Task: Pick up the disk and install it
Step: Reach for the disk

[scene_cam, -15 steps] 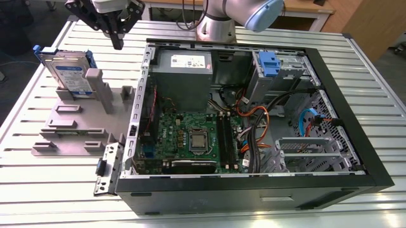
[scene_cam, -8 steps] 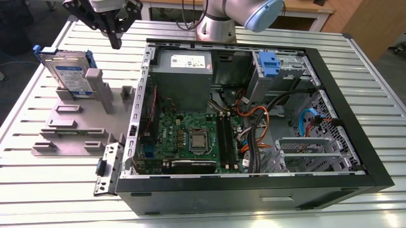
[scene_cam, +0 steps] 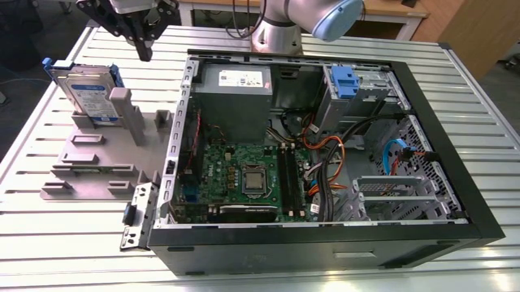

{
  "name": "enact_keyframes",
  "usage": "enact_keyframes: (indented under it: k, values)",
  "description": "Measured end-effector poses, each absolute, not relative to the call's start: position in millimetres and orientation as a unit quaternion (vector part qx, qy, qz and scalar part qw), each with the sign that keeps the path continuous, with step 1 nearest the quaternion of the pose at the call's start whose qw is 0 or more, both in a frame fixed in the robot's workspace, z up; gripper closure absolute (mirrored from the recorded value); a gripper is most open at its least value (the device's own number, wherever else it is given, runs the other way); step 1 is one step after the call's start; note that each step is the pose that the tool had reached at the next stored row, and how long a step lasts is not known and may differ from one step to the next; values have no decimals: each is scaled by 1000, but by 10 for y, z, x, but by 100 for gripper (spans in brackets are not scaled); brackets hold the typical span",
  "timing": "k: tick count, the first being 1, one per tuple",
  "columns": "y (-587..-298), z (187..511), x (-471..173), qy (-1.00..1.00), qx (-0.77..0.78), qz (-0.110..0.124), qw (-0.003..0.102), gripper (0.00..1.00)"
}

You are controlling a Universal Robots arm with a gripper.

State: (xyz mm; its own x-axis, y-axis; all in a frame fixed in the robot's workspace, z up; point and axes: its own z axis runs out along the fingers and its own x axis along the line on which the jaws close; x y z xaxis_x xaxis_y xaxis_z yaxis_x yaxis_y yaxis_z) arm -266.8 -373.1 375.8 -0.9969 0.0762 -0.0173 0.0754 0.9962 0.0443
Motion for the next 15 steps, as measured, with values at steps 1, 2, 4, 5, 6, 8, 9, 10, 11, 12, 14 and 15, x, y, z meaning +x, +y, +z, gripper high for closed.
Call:
enact_keyframes:
  k: [1,2,4,5,6,8,9,10,11,12,14,15]
  values:
    - [-3727,3758,-2670,999,38,22,9,89]
    - [-3724,3758,-2671,999,38,22,9,89]
    - [-3718,3758,-2675,999,38,22,9,89]
    - [-3715,3758,-2678,999,38,22,9,89]
    - [-3713,3758,-2680,999,38,22,9,89]
    - [-3708,3758,-2685,999,38,22,9,89]
    - [-3706,3758,-2687,999,38,22,9,89]
    - [-3704,3758,-2690,999,38,22,9,89]
    - [-3702,3758,-2692,999,38,22,9,89]
    - [-3700,3758,-2695,999,38,22,9,89]
    - [-3695,3758,-2700,999,38,22,9,89]
    - [-3692,3758,-2703,999,38,22,9,89]
